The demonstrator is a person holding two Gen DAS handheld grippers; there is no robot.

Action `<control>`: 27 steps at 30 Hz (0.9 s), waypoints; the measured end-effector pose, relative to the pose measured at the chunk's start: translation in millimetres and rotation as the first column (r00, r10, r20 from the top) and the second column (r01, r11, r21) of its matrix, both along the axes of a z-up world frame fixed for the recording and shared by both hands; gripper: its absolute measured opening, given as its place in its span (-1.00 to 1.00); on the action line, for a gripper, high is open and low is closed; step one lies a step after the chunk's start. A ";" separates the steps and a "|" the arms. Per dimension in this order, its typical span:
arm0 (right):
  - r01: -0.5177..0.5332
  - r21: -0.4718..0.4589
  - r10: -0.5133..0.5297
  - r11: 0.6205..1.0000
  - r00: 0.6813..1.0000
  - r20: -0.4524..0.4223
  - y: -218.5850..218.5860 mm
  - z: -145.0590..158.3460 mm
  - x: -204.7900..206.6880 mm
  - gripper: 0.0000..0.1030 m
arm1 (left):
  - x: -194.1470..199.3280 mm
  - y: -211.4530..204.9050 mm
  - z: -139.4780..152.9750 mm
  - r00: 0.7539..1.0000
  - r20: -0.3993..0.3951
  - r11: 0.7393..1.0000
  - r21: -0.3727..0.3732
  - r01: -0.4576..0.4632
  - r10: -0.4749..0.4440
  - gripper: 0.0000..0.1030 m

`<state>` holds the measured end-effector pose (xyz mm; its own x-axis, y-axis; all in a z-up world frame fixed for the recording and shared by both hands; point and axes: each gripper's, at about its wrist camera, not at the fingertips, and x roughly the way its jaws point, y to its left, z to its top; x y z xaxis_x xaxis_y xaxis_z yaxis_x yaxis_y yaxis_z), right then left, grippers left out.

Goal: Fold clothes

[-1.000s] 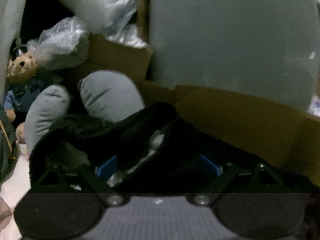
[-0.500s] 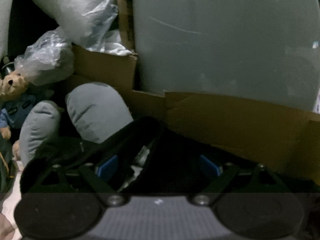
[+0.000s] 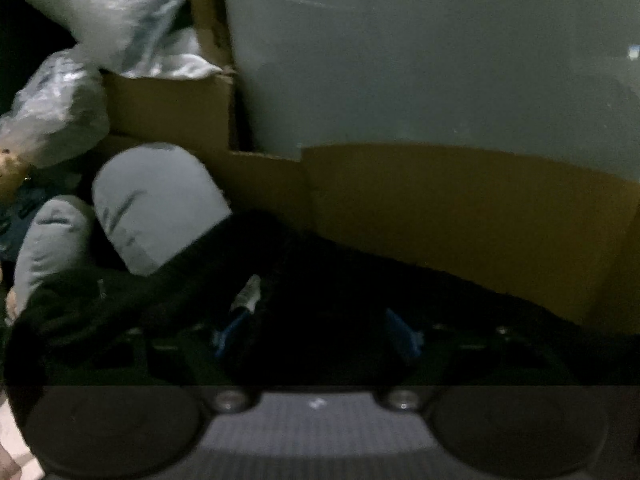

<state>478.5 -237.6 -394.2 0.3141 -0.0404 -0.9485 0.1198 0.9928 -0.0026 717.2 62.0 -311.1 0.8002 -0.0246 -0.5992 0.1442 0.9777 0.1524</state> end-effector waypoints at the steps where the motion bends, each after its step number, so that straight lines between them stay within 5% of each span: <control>1: -0.007 -0.001 0.007 1.000 1.000 0.002 -0.3 0.0 -0.7 0.06 | 1.6 -0.4 -1.0 1.000 -0.006 1.000 0.005 -0.002 0.003 0.25; 5: -0.018 0.028 0.018 0.999 1.000 0.010 -7.1 3.3 -1.6 -0.39 | 12.8 3.5 -5.6 0.997 -0.070 0.999 -0.009 -0.031 0.031 0.12; 10: -0.011 0.081 0.008 0.997 1.000 0.029 -20.8 18.4 -11.1 -0.61 | 18.9 8.7 -3.1 0.991 -0.128 0.999 -0.028 -0.039 0.035 -0.58; 27: 0.015 0.021 -0.018 1.000 0.991 0.133 -74.8 86.0 -76.8 -1.00 | -86.0 77.4 90.6 0.998 -0.067 0.951 -0.309 -0.022 0.001 -0.71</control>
